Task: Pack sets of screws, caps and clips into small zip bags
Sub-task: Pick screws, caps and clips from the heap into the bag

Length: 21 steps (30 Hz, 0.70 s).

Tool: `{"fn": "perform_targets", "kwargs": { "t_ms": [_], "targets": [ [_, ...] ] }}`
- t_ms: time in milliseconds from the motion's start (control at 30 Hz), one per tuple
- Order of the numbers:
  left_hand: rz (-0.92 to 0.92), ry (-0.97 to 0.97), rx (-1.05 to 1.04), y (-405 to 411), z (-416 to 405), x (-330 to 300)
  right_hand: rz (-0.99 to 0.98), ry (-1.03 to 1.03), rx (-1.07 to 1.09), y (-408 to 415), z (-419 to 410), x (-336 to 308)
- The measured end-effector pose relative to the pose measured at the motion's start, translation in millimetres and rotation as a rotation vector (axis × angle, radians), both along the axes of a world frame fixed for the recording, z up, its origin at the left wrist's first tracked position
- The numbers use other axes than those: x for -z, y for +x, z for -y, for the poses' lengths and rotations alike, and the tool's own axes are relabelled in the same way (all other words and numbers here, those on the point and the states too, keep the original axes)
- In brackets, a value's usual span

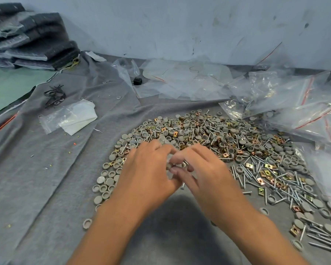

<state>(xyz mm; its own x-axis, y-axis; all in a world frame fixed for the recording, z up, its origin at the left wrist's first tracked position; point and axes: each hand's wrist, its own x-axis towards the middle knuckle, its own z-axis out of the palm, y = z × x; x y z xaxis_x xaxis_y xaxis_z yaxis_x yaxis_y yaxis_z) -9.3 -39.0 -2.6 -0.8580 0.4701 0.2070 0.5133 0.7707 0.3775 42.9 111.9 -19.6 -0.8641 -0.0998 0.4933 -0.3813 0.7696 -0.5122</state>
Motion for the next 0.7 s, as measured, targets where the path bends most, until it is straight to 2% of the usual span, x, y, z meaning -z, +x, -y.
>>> {"fn": "perform_targets", "kwargs": {
  "t_ms": [167,267,400,567,700],
  "targets": [
    [-0.036,0.036,-0.024,-2.2,1.6,6.8,-0.033,-0.104,0.107,-5.3,-16.6,-1.2],
    [-0.048,0.066,-0.042,-4.1,4.8,6.9,0.051,-0.158,0.198,-13.3,-32.3,7.8],
    [-0.077,0.126,-0.068,-6.3,7.6,6.4,0.264,0.069,0.219,-19.4,-39.4,34.6],
    [-0.096,0.162,-0.093,-8.3,10.9,4.7,0.267,0.339,0.097,-23.0,-31.9,43.8],
    [-0.095,0.176,-0.09,-9.1,11.8,4.2,0.26,0.314,0.094,-22.4,-31.6,42.8]
  ]
}}
